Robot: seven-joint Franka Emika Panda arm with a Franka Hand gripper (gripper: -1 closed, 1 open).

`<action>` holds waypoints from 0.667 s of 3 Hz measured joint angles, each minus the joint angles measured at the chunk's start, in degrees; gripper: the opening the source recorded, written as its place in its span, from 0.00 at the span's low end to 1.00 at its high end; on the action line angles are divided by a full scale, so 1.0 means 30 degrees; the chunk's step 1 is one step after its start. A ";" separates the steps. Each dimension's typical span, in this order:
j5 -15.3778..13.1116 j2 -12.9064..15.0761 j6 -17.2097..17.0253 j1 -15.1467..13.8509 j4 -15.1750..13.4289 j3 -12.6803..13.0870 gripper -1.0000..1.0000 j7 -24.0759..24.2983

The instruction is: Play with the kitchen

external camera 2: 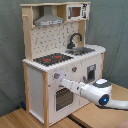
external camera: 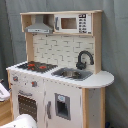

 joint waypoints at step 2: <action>-0.1663 0.0003 -0.0021 -0.0672 -0.0003 0.0016 1.00 0.3909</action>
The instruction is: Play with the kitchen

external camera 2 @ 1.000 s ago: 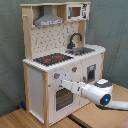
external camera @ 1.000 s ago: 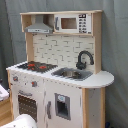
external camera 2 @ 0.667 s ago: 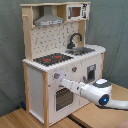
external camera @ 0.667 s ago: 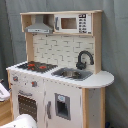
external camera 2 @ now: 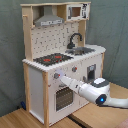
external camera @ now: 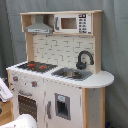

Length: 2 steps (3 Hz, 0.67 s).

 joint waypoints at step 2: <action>-0.0745 0.0019 -0.0023 -0.1045 0.0429 -0.0248 1.00 0.4114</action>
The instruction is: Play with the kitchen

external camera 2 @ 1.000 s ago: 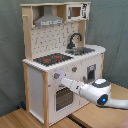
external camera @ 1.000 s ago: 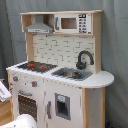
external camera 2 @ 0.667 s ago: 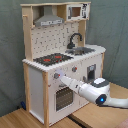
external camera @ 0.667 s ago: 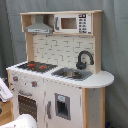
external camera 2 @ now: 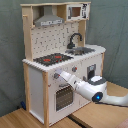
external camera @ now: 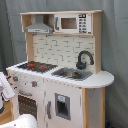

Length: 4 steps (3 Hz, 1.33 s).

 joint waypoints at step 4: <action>0.0000 0.0124 0.2963 -0.2830 0.1635 -0.0218 1.00 0.5776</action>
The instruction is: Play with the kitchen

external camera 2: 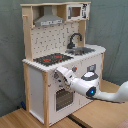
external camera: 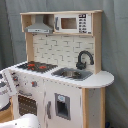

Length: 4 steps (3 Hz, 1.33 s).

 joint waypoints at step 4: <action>-0.0734 0.0016 0.0734 -0.0724 0.0795 0.0053 0.00 -0.3650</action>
